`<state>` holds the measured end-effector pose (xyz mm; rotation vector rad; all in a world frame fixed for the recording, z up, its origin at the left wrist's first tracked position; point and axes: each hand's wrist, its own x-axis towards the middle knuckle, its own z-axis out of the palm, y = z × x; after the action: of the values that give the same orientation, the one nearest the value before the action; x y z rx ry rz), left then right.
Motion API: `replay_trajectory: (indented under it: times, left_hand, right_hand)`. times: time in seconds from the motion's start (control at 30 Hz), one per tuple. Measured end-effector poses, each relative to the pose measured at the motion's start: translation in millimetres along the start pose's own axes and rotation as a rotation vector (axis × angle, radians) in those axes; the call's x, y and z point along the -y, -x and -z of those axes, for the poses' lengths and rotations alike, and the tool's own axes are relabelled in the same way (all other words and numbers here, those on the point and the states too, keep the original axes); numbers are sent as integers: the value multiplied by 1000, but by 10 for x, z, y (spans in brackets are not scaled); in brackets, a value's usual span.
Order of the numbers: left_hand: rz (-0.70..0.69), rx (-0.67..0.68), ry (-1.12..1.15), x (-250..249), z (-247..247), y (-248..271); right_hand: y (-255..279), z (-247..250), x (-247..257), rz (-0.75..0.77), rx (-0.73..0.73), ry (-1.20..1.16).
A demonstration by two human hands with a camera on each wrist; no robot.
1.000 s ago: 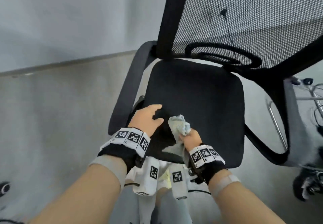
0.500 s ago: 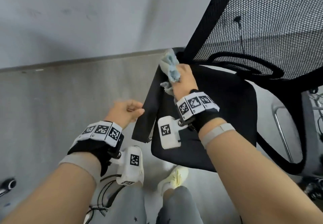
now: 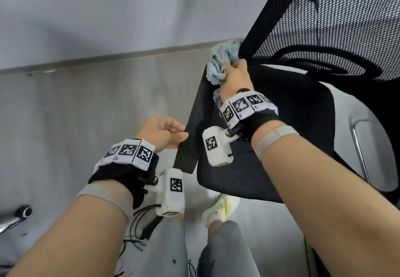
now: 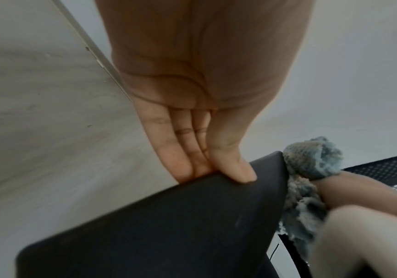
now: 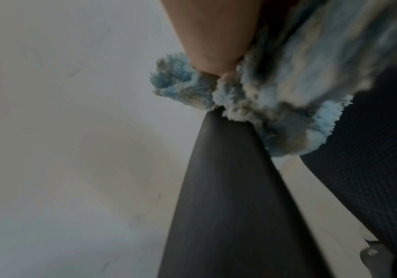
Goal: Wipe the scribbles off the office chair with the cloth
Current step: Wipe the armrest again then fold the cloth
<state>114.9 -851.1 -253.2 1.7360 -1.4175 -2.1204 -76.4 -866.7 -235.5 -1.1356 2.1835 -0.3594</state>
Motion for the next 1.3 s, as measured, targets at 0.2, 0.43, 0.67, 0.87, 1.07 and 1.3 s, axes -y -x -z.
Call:
replay_trajectory:
  times: [0.2,0.43,0.67,0.87,1.07,1.3]
  left_hand:
    - [9,-11,10,-20,-6,40]
    - [-12,-72,82,144,-56,164]
    - [-63,-127,39,171,-42,179]
    - [-73,-151,49,162,-88,203]
    - [-87,-192,93,181,-83,200]
    - [-49,-147,64,302,-43,156]
  right_hand:
    - [825,-187,-207,201,249,148]
    - [482,-106,-90,174,66,166]
    - [1115,-342,-224,343,136,207]
    - [1367,-247,-337,230,227,-45]
    - [863,-5,-128,208,-122,25]
    - [1465,-312,-309,448,369,494]
